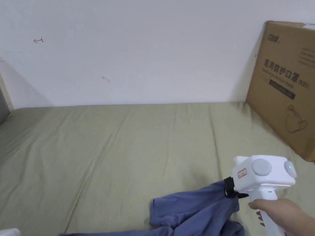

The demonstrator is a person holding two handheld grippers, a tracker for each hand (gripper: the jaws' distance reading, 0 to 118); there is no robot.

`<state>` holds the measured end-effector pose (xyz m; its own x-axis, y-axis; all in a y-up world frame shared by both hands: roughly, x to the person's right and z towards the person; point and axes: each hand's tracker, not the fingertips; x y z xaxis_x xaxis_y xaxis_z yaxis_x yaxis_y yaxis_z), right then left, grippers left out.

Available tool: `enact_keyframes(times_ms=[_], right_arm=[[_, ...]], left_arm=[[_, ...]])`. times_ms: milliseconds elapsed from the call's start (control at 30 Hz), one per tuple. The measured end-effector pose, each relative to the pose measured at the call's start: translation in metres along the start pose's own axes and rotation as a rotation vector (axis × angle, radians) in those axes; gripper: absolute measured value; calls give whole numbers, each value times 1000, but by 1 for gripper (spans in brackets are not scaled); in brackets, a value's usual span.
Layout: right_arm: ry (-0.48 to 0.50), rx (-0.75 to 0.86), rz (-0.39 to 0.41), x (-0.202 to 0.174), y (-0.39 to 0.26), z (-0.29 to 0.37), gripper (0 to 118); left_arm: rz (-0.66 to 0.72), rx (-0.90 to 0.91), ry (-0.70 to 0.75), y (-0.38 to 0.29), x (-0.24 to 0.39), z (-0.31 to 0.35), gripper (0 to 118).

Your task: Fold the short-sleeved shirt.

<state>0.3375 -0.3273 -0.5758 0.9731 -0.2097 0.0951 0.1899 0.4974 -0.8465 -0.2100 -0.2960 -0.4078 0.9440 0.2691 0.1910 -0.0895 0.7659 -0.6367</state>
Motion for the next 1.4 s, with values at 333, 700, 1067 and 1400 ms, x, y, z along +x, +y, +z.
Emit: enact_keyframes(times_ms=[333, 700, 1067, 1400], right_arm=[[50, 315, -22, 7, 37, 227, 4], [-80, 622, 63, -45, 133, 329, 4], [-212, 928, 129, -78, 200, 313, 4], [-231, 692, 17, -16, 65, 144, 4]], left_arm=[[-205, 217, 105, 173, 5, 61, 3], [-117, 409, 160, 327, 41, 57, 3], [-141, 659, 262, 365, 48, 6, 3], [-30, 399, 226, 209, 15, -84, 3]])
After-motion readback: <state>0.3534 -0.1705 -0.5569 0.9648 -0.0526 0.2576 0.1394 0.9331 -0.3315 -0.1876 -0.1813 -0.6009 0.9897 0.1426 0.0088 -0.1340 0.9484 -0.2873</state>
